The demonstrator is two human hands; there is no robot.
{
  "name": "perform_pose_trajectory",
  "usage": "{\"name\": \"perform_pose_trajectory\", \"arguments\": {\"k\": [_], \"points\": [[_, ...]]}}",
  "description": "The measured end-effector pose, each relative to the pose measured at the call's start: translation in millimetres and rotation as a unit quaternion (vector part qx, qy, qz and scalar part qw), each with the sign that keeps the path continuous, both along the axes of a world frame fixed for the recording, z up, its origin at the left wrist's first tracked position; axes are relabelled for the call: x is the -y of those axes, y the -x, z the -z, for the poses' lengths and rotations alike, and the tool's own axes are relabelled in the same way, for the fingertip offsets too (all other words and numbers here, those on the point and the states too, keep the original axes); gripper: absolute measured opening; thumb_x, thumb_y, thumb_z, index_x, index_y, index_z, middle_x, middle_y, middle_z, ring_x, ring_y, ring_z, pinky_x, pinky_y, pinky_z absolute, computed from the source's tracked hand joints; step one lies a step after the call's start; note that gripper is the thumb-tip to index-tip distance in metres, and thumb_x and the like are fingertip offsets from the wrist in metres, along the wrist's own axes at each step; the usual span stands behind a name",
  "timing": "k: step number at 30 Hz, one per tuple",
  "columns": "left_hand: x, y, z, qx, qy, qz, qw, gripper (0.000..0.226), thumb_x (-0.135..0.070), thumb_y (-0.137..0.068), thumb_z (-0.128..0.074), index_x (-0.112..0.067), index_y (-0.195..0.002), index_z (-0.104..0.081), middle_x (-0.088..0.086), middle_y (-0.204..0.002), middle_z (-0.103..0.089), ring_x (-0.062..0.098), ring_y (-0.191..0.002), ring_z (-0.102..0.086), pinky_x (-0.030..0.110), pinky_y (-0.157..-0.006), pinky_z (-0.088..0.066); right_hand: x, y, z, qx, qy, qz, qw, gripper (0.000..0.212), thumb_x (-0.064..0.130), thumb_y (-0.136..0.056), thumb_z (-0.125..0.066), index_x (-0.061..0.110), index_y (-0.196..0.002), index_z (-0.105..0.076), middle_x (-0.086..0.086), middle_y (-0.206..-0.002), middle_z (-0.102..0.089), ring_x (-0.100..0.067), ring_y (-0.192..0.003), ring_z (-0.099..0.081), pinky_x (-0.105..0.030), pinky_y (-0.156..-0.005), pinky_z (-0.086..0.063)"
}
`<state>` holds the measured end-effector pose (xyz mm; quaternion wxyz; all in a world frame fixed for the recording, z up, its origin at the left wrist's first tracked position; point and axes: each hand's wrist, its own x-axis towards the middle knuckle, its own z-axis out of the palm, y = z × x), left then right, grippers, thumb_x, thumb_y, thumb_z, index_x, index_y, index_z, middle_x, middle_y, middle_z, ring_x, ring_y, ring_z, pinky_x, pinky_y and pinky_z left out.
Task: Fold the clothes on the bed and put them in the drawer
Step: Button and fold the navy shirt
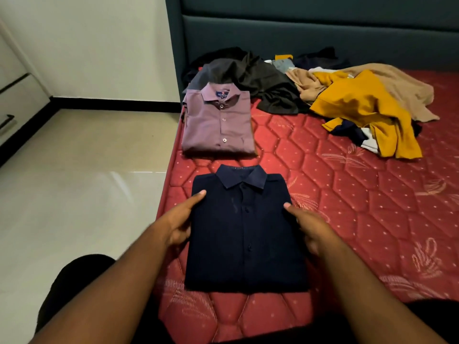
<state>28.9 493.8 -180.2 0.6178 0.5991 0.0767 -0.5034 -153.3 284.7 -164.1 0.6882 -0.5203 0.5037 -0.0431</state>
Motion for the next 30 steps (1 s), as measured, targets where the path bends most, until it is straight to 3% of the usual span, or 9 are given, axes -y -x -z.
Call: {"name": "perform_pose_trajectory", "arguments": {"k": [3,7,14,18,22,24,27,29,30], "points": [[17.5,-9.2,-2.1,0.03,0.031,-0.014,0.999,0.036,-0.025,-0.089,-0.067,-0.007,-0.12,-0.066,0.016,-0.11,-0.072,0.032,-0.1,-0.069,0.046,-0.089,-0.055,9.3,-26.5,-5.3,0.003,-0.076,-0.018,0.997,0.038,0.038,-0.086,-0.068,0.008,-0.108,-0.07,-0.014,-0.098,-0.074,-0.029,-0.088,-0.071,-0.035,-0.068,-0.057],[30.5,-28.3,-7.8,0.069,0.13,-0.063,0.987,0.043,0.005,-0.086,-0.059,-0.009,-0.126,-0.059,0.019,-0.114,-0.069,0.035,-0.099,-0.067,0.045,-0.081,-0.059,17.4,-54.9,-8.7,0.13,-0.069,-0.038,0.988,0.029,0.017,-0.094,-0.057,0.009,-0.121,-0.062,-0.015,-0.106,-0.072,-0.028,-0.087,-0.072,-0.039,-0.068,-0.06],[89.0,-168.0,-67.6,0.19,0.214,-0.076,0.955,0.044,0.009,-0.083,-0.057,-0.006,-0.124,-0.06,0.017,-0.115,-0.069,0.03,-0.095,-0.067,0.04,-0.082,-0.059,77.3,-177.5,-54.6,0.268,-0.024,-0.052,0.962,0.031,0.02,-0.096,-0.049,0.012,-0.123,-0.06,-0.011,-0.115,-0.07,-0.025,-0.104,-0.068,-0.037,-0.079,-0.059],[137.2,-267.0,-78.0,0.265,0.165,-0.122,0.942,0.039,0.002,-0.085,-0.065,-0.002,-0.123,-0.06,0.017,-0.112,-0.07,0.028,-0.091,-0.071,0.038,-0.074,-0.06,132.8,-277.3,-63.9,0.291,-0.002,-0.083,0.953,0.034,0.028,-0.099,-0.048,0.017,-0.13,-0.057,-0.006,-0.122,-0.067,-0.022,-0.108,-0.066,-0.039,-0.083,-0.058],[157.3,-300.4,-18.1,0.286,0.017,-0.106,0.952,0.032,-0.006,-0.084,-0.073,-0.005,-0.114,-0.061,0.016,-0.105,-0.071,0.017,-0.073,-0.069,0.026,-0.058,-0.059,151.3,-324.0,-4.0,0.129,0.021,-0.156,0.979,0.038,0.035,-0.092,-0.061,0.014,-0.124,-0.062,-0.006,-0.11,-0.072,-0.02,-0.092,-0.072,-0.032,-0.067,-0.059],[161.6,-301.1,7.8,0.318,-0.035,-0.119,0.94,0.039,-0.01,-0.083,-0.076,-0.011,-0.117,-0.057,0.015,-0.114,-0.069,0.018,-0.084,-0.068,0.028,-0.071,-0.059,151.9,-327.0,21.6,0.128,0.069,-0.11,0.983,0.041,0.022,-0.088,-0.069,0.006,-0.124,-0.059,-0.011,-0.105,-0.072,-0.022,-0.084,-0.072,-0.032,-0.065,-0.06],[162.3,-298.2,6.7,0.481,-0.189,-0.075,0.853,0.068,-0.031,-0.085,-0.073,-0.017,-0.142,-0.04,0.013,-0.136,-0.053,0.028,-0.115,-0.057,0.038,-0.097,-0.048,149.8,-324.1,31.7,0.168,0.103,-0.056,0.979,0.037,0.017,-0.087,-0.07,0.008,-0.121,-0.055,-0.01,-0.106,-0.07,-0.022,-0.086,-0.071,-0.035,-0.071,-0.06],[158.2,-282.6,-11.3,0.656,-0.279,-0.045,0.7,0.076,-0.048,-0.088,-0.063,-0.025,-0.15,-0.026,0.01,-0.151,-0.034,0.033,-0.131,-0.042,0.046,-0.104,-0.039,147.4,-320.3,31.0,0.19,0.103,-0.047,0.975,0.039,0.016,-0.088,-0.069,0.014,-0.122,-0.051,-0.008,-0.107,-0.069,-0.022,-0.089,-0.07,-0.036,-0.073,-0.06],[157.5,-271.3,-17.9,0.734,-0.244,-0.026,0.633,0.074,-0.054,-0.089,-0.056,-0.028,-0.152,-0.025,0.007,-0.155,-0.029,0.032,-0.137,-0.035,0.047,-0.108,-0.035,144.3,-317.5,29.8,0.201,0.121,-0.058,0.97,0.043,0.013,-0.087,-0.07,0.02,-0.124,-0.048,-0.006,-0.107,-0.068,-0.021,-0.091,-0.069,-0.036,-0.075,-0.06]]}}
